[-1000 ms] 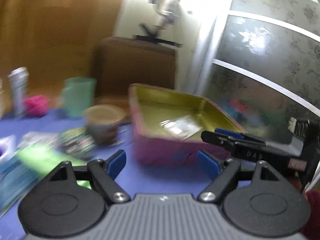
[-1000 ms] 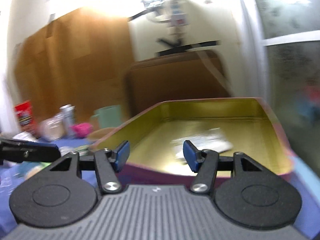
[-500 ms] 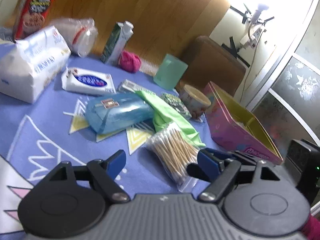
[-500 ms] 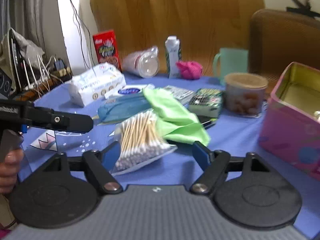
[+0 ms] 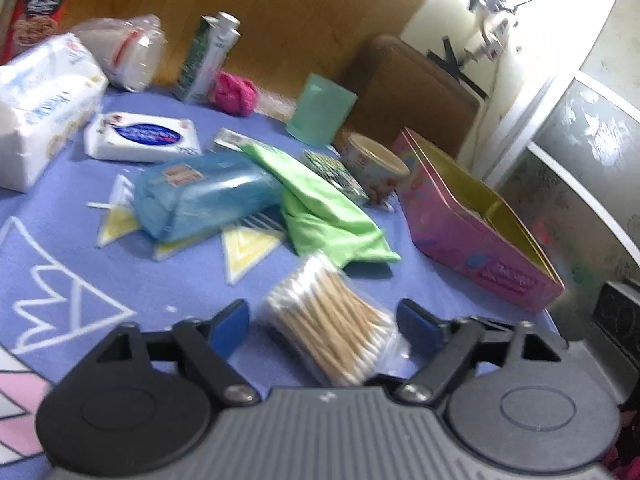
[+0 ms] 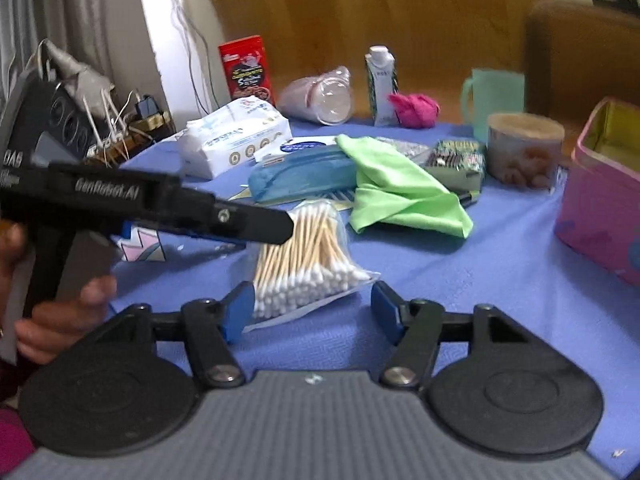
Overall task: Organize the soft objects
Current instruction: 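Move the left gripper to the bag of cotton swabs, then grasp the cotton swab bag with the left gripper, lift over tin, then release the cotton swab bag into the tin with the left gripper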
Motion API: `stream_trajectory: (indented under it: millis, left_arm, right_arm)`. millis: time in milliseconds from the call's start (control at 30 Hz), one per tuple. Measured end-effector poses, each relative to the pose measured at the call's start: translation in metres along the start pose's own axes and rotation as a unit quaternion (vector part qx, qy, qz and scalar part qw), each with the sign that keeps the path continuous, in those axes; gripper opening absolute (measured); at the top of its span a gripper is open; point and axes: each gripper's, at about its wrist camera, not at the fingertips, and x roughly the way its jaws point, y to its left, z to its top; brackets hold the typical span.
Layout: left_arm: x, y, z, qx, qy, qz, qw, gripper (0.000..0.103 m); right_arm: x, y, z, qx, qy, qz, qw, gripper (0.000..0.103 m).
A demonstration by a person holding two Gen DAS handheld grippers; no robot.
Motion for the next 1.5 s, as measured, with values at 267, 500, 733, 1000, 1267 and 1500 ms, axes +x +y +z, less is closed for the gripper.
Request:
stream_trajectory:
  millis: [267,500,733,1000,1267,1500]
  left_arm:
    - [0.014,-0.050,0.016,0.052,0.008,-0.026,0.9983,0.065]
    - [0.049,-0.136,0.060,0.145,-0.025,-0.060,0.9873,0.065]
    - [0.116,-0.208,0.091,0.213,-0.034,-0.067,0.9741,0.073]
    - [0.128,-0.191,0.082,0.188,-0.040,-0.022,0.9811,0.076]
    - [0.096,-0.158,0.064,0.152,-0.027,0.011,0.9879,0.076]
    - [0.076,-0.149,0.050,0.154,-0.016,0.062,0.9860,0.078]
  right_arm:
    - [-0.018,-0.003,-0.001,-0.010,-0.039,-0.006,0.999,0.036]
    - [-0.072,-0.046,0.016,0.019,-0.137,-0.072,0.988,0.036]
    - [-0.102,-0.106,0.028,0.072,-0.195,-0.171,0.963,0.037]
    - [-0.102,-0.165,0.013,0.159,-0.201,-0.295,0.920,0.050]
    - [-0.115,-0.147,0.001,0.175,-0.231,-0.306,0.907,0.050]
    - [-0.117,-0.117,0.000,0.150,-0.238,-0.307,0.909,0.051]
